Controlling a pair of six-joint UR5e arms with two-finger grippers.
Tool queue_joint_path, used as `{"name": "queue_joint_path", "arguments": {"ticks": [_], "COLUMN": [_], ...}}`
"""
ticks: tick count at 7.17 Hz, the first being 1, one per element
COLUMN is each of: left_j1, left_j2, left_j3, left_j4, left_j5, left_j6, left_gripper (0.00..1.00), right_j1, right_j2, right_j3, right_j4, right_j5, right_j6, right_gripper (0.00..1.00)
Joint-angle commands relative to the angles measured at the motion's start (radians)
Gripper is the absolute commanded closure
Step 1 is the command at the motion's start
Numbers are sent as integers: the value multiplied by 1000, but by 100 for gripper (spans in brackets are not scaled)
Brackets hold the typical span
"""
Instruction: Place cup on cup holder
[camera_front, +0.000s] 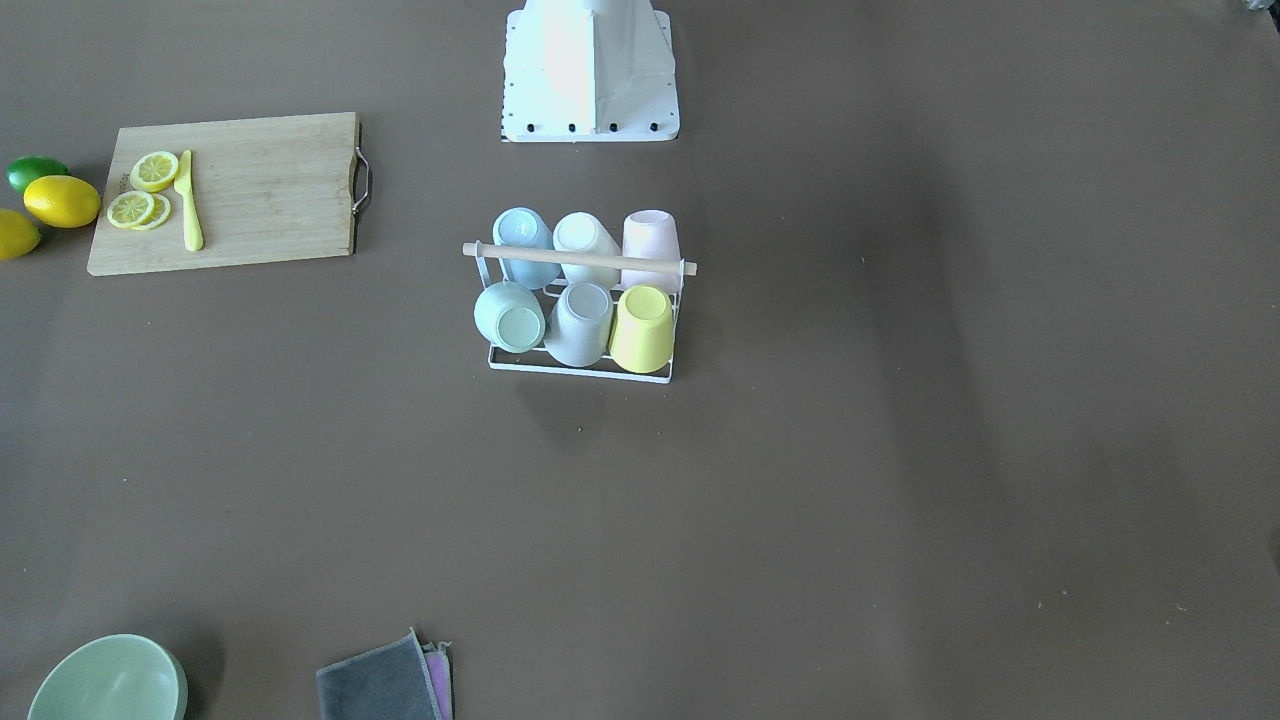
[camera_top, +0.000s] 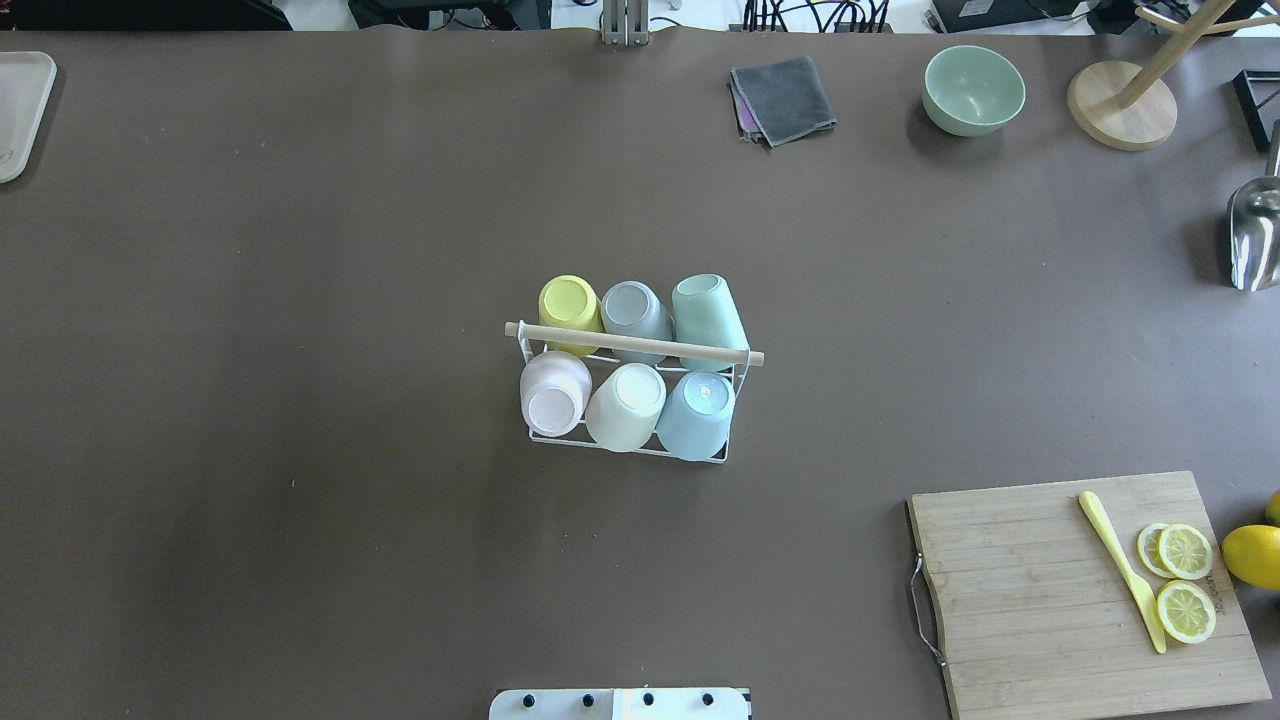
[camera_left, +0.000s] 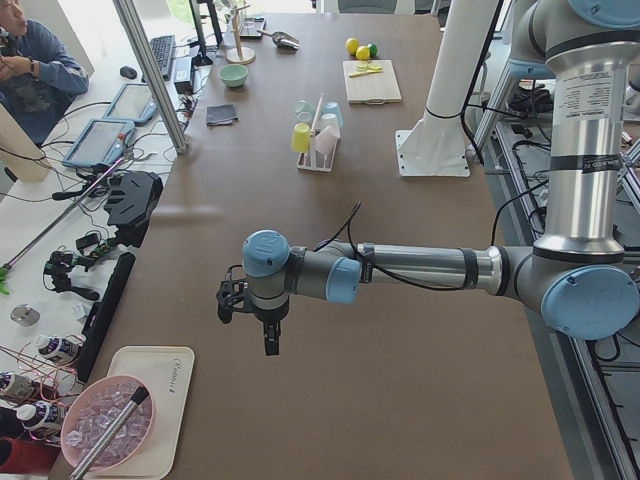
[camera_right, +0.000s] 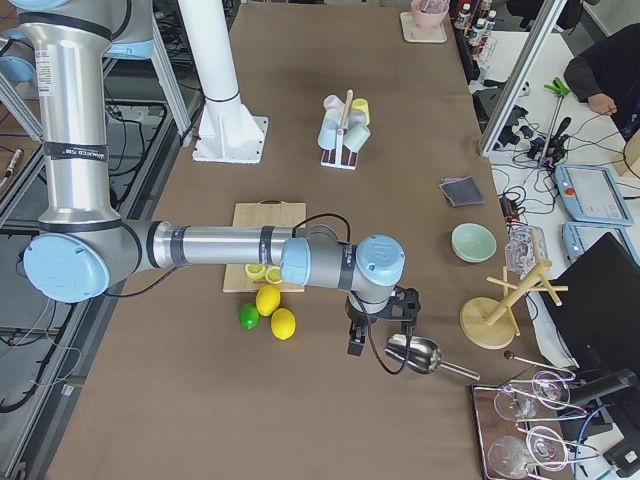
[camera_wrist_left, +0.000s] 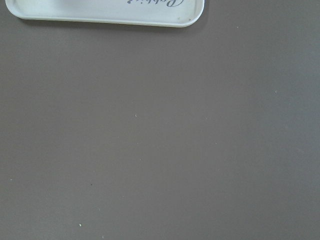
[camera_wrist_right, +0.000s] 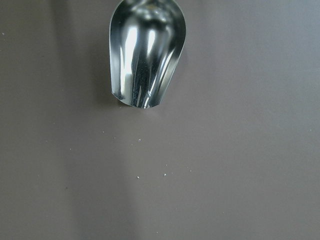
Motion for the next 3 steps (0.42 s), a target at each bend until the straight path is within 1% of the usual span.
{"name": "queue_joint_path", "arguments": {"ticks": [1,3], "left_j1": [0,0], "left_j2": [-1,-1], "left_j3": [-1,-1], "left_j4": [0,0], "left_j5": [0,0], "left_j6": [0,2], "left_gripper": [1,1], "right_j1": [0,-2], "right_j2": [3,6], "right_j3": [0,0], "right_j4": [0,0], "right_j5": [-8,-17], "right_j6": [0,0], "right_gripper": [0,0]}}
